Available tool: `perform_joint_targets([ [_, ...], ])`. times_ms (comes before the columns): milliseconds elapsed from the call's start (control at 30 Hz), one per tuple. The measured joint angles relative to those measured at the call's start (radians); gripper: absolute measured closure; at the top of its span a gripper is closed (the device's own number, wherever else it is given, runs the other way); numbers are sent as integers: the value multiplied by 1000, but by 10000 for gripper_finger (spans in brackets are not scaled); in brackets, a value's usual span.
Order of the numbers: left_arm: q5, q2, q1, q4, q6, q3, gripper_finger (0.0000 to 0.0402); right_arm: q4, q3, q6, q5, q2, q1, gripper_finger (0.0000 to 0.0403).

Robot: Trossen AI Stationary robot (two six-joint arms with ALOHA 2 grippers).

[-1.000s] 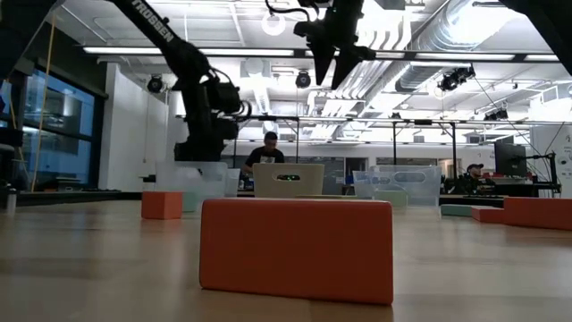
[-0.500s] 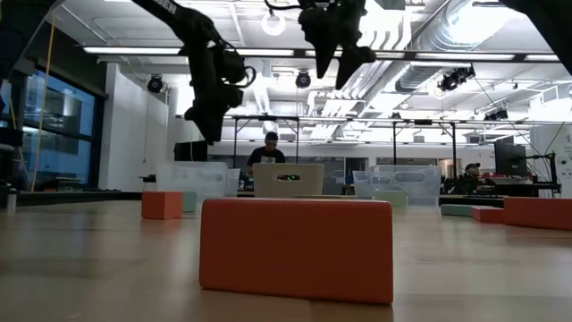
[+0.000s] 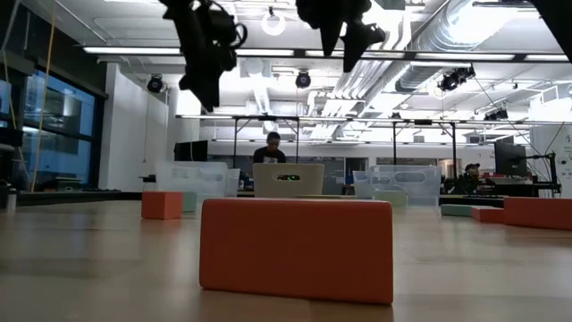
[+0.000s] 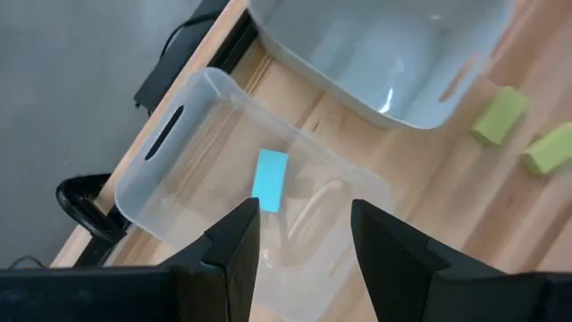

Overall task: Sort & place blocks by color
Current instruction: Put the large orange rectangular block into the gray bin

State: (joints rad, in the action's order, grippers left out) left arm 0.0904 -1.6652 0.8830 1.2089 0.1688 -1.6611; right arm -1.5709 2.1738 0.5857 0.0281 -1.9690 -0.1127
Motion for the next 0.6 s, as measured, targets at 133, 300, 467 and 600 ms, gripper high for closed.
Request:
perform_joint_targets([
  [133, 0, 39, -30, 22, 0, 0, 247, 2, -43, 91, -22, 1, 67, 141],
  [300, 0, 83, -74, 34, 0, 0, 247, 2, -143, 201, -24, 1, 153, 141],
  [467, 0, 110, -112, 42, 0, 0, 247, 5, -209, 305, -6, 1, 228, 141],
  [600, 0, 116, -142, 61, 0, 0, 247, 1, -269, 367, 4, 2, 281, 142],
])
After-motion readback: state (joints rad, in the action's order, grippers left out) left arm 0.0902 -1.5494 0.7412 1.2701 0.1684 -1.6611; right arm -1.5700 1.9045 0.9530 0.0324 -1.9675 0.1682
